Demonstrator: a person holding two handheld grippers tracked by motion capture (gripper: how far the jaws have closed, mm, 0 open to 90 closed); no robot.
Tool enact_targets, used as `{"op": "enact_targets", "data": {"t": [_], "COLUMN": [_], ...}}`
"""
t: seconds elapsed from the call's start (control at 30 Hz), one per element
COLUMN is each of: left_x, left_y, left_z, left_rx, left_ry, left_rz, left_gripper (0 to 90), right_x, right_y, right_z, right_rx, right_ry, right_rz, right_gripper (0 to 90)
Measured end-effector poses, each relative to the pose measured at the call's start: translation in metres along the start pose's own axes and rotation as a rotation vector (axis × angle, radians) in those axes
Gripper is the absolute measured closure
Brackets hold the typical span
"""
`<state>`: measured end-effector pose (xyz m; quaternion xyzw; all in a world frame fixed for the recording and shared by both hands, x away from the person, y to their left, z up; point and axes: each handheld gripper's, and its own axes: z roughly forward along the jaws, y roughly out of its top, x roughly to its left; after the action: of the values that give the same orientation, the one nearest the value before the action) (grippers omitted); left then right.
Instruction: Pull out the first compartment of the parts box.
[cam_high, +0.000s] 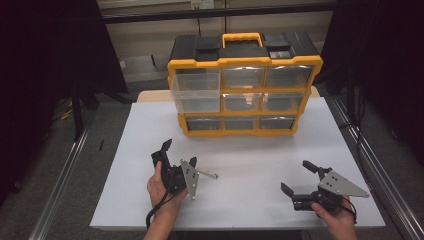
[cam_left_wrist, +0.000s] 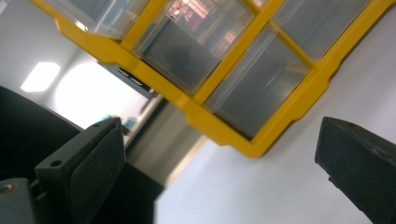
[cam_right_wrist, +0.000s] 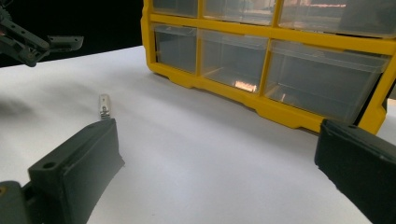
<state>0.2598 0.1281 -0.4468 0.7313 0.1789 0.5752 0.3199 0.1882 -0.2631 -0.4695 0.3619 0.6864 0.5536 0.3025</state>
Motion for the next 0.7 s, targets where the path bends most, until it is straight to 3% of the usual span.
{"op": "enact_targets", "data": {"t": [0.07,0.13,0.17,0.2,0.27,0.4,0.6,0.7], "left_x": [0.003,0.005,0.006,0.007,0.009,0.011,0.015,0.016], "left_y": [-0.001,-0.001,-0.001,-0.001,-0.002,-0.003,-0.007,-0.009], "left_z": [0.001,0.001,0.002,0.003,0.004,0.006,0.010,0.011], "left_rx": [0.003,0.009,0.009,0.014,0.015,0.034,0.043,0.054], "left_ry": [-0.031,-0.039,-0.062,-0.075,-0.104,-0.182,-0.248,-0.284], "left_rz": [-0.058,-0.078,-0.124,-0.134,-0.195,-0.273,-0.393,-0.432], "left_gripper": [1.9,1.9,1.9,1.9,1.9,1.9,2.2,2.2], "right_x": [0.000,0.000,0.000,-0.001,-0.001,-0.001,-0.001,-0.001], "right_y": [0.000,0.000,0.000,0.000,0.000,0.000,0.000,0.000], "right_z": [0.000,0.000,0.000,0.000,-0.001,-0.001,0.000,0.001], "right_rx": [0.000,-0.003,-0.001,-0.003,0.001,-0.005,0.002,-0.001], "right_ry": [0.000,0.003,0.004,0.004,0.000,-0.001,0.004,0.005], "right_rz": [-0.001,0.004,0.002,0.003,-0.002,-0.004,-0.006,-0.002], "right_gripper": [0.0,0.0,0.0,0.0,0.0,0.0,0.0,0.0]}}
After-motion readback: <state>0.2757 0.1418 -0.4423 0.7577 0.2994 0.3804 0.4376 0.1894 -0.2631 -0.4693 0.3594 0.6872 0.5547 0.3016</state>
